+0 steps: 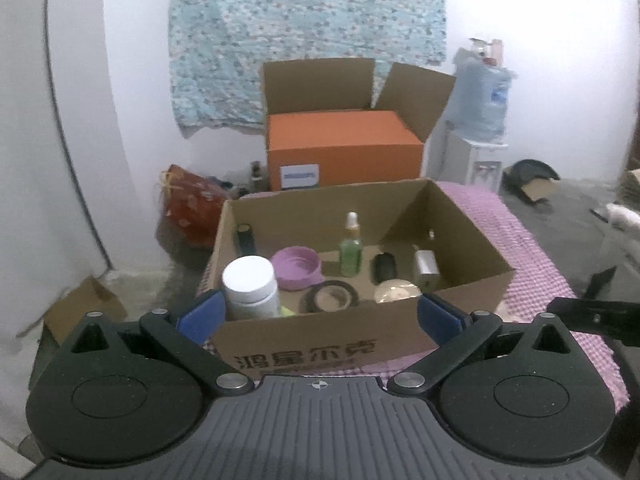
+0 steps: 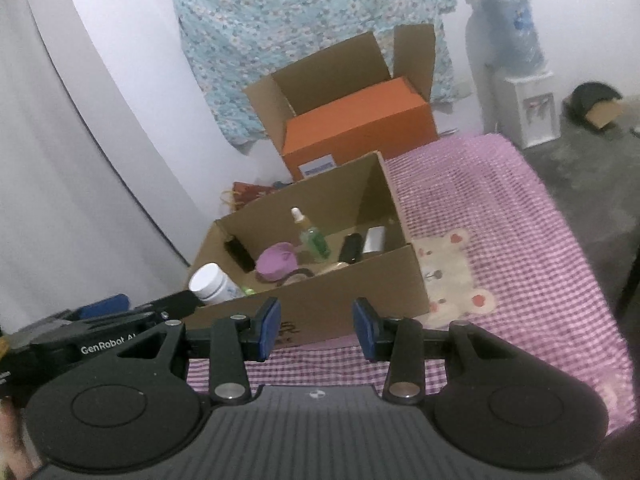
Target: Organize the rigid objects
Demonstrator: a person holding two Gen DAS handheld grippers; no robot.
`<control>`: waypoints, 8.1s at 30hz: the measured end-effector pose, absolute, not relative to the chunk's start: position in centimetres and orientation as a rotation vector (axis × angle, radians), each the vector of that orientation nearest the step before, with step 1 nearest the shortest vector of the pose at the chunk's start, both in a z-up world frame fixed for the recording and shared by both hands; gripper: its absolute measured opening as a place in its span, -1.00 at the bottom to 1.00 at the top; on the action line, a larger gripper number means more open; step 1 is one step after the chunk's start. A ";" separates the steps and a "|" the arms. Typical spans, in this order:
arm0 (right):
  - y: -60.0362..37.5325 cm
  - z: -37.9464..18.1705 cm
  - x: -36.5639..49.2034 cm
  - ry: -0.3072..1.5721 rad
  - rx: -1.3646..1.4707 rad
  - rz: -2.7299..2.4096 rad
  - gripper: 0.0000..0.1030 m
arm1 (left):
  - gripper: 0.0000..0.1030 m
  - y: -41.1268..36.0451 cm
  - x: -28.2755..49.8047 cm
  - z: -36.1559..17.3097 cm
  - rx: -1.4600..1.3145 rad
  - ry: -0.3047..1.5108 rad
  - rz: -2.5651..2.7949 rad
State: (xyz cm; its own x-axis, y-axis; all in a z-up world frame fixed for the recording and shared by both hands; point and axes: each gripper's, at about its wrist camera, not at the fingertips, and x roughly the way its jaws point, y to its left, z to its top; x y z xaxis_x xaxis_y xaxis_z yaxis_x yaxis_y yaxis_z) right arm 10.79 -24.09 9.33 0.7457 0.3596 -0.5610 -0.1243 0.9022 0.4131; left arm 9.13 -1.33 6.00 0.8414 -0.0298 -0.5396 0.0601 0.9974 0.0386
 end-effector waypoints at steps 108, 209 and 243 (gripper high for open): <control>-18.2 7.0 17.0 0.736 0.160 0.280 -0.16 | 0.99 0.0 13.1 3.6 -0.034 0.699 0.041; -18.9 7.0 16.4 0.604 0.081 0.175 1.00 | 1.00 0.3 12.9 3.7 -0.033 0.702 0.047; -18.8 6.4 16.8 0.636 0.076 0.182 1.00 | 1.00 0.6 12.7 3.6 -0.026 0.701 0.058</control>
